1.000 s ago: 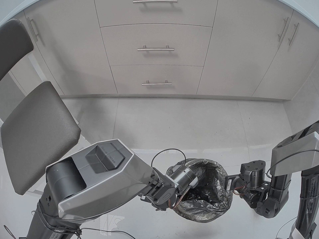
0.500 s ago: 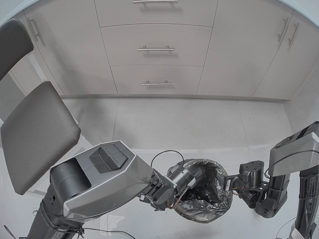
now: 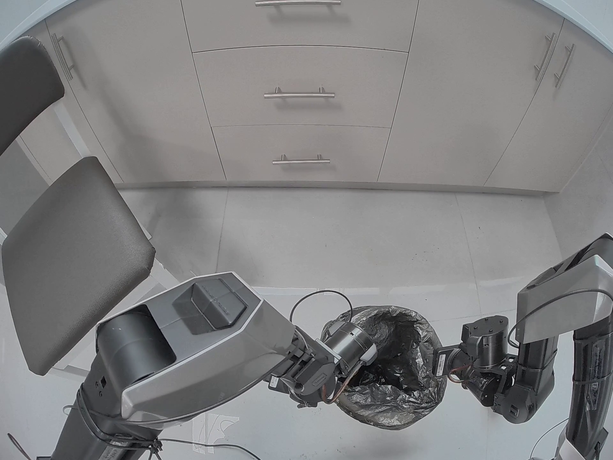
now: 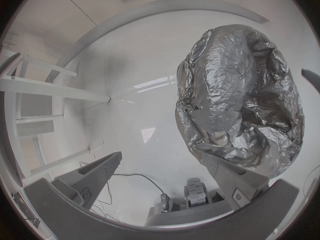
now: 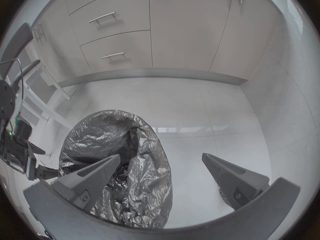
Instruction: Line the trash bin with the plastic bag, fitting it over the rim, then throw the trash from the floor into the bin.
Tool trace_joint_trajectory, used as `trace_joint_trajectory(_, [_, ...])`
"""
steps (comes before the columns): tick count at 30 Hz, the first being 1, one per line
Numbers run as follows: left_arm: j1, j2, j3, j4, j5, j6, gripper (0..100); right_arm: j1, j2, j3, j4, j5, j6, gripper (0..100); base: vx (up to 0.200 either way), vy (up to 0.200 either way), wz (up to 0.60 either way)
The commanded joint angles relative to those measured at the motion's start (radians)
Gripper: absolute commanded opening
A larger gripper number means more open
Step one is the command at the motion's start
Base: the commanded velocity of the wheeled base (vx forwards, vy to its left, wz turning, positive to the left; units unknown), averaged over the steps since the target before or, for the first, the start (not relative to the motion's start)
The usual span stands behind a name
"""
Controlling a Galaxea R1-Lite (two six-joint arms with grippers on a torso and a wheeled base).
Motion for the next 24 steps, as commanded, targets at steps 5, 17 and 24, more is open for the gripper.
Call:
trace_joint_trajectory(5, [-0.057,-0.162,0.106,-0.002,-0.102,-0.041,100,-0.022,0.049,0.034,-0.018,0.000,0.038,100,0.000,0.000,0.00])
trace_joint_trajectory(17, [-0.064,-0.727,0.281,-0.003,-0.348,-0.078,100,-0.028,0.005,0.116,-0.018,0.032,0.090,100,0.000,0.000,0.00])
trace_joint_trajectory(24, [0.008,-1.017,0.319,0.000,-0.313,-0.071,100,-0.107,-0.093,0.182,-0.018,0.029,0.038,100,0.000,0.000,0.00])
